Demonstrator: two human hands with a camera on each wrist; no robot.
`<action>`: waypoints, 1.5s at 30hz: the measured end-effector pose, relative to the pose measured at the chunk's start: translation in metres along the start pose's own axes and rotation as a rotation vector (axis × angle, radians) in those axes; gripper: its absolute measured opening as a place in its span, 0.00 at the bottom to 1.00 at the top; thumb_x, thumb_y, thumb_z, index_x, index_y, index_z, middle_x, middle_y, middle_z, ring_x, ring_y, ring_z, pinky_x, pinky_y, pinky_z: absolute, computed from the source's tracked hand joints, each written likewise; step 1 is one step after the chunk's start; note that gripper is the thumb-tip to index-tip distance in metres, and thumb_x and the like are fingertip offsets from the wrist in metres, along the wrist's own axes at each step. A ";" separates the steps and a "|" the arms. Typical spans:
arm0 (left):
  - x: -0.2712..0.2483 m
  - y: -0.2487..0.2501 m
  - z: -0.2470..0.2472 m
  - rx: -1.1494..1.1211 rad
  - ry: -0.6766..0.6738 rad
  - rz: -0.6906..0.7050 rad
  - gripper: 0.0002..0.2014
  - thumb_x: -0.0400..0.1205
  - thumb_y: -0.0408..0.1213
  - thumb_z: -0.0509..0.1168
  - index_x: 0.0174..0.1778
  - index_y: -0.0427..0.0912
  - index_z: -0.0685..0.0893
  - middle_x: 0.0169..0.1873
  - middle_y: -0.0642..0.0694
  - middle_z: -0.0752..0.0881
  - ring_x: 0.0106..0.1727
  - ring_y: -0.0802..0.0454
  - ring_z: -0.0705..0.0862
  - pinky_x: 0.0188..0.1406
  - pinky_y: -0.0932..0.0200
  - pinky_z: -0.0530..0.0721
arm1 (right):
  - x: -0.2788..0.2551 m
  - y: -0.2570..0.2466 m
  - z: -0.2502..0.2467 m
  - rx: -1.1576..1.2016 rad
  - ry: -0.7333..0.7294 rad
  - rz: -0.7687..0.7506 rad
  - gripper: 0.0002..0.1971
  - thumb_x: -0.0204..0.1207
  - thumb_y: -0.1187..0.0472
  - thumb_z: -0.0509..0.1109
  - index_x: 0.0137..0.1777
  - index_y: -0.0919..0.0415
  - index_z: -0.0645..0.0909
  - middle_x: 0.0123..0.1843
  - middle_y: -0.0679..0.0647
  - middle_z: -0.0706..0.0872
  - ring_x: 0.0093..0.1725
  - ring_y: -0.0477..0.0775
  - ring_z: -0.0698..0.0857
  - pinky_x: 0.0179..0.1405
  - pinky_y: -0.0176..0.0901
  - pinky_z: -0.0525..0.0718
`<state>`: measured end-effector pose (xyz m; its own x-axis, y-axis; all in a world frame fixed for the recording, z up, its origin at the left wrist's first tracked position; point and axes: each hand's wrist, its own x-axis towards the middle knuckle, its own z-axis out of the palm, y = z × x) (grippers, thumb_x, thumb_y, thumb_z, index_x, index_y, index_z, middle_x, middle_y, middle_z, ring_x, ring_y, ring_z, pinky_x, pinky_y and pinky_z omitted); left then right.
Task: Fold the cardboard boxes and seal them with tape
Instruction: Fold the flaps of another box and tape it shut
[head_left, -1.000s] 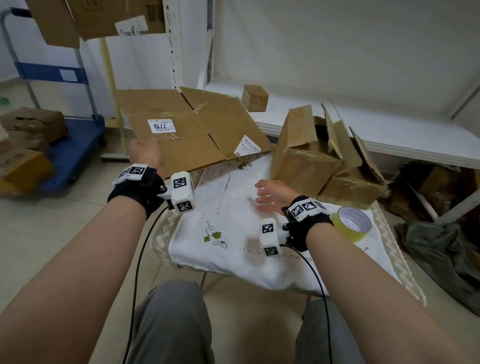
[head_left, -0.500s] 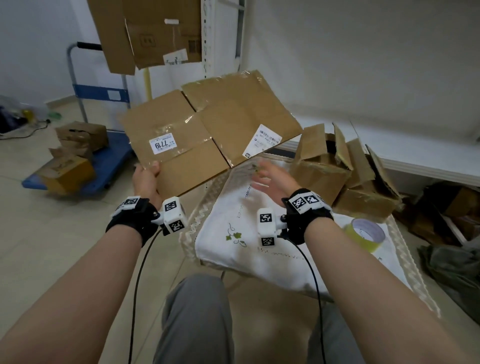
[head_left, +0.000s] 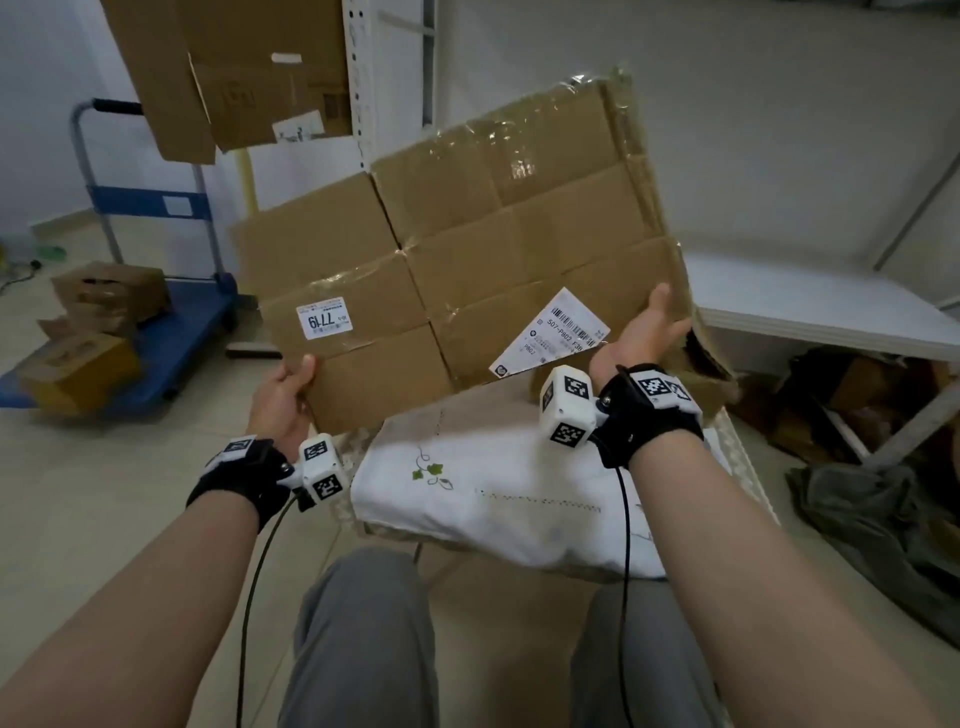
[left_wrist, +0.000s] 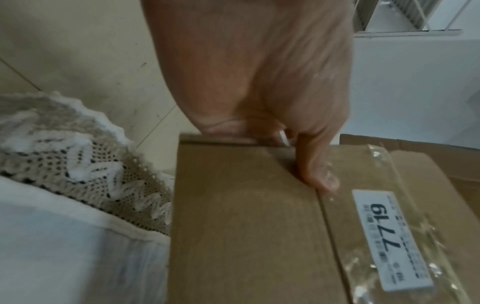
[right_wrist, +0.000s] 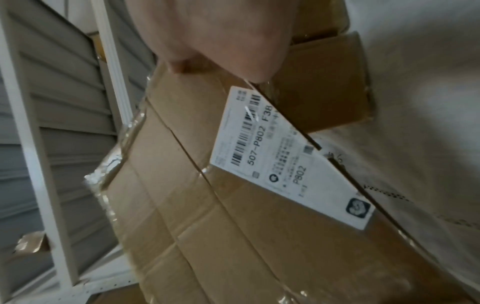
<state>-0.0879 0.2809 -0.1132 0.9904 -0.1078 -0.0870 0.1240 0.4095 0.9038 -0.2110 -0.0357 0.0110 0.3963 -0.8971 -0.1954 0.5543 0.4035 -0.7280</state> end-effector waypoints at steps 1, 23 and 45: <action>0.002 -0.002 0.002 0.035 0.001 0.000 0.11 0.86 0.38 0.65 0.64 0.48 0.84 0.63 0.50 0.88 0.63 0.53 0.84 0.75 0.41 0.76 | 0.000 -0.004 -0.005 0.008 0.033 -0.026 0.35 0.86 0.47 0.66 0.88 0.50 0.54 0.86 0.57 0.66 0.78 0.59 0.75 0.73 0.59 0.80; 0.016 -0.003 0.066 0.070 0.122 0.058 0.32 0.70 0.58 0.73 0.67 0.44 0.83 0.58 0.44 0.89 0.61 0.42 0.85 0.60 0.43 0.85 | 0.056 0.005 -0.092 -0.359 0.177 0.077 0.38 0.55 0.24 0.60 0.60 0.45 0.86 0.75 0.55 0.78 0.65 0.63 0.83 0.68 0.64 0.82; 0.010 -0.004 0.089 0.106 -0.032 0.091 0.45 0.66 0.83 0.62 0.72 0.55 0.76 0.67 0.46 0.86 0.68 0.47 0.84 0.71 0.38 0.79 | 0.031 0.018 -0.087 -0.575 0.099 0.002 0.26 0.83 0.36 0.55 0.36 0.57 0.77 0.41 0.53 0.83 0.50 0.61 0.83 0.57 0.56 0.82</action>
<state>-0.0841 0.1976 -0.0801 0.9945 -0.1040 0.0089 0.0251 0.3215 0.9466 -0.2525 -0.0721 -0.0655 0.3115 -0.9202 -0.2372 0.0561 0.2670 -0.9621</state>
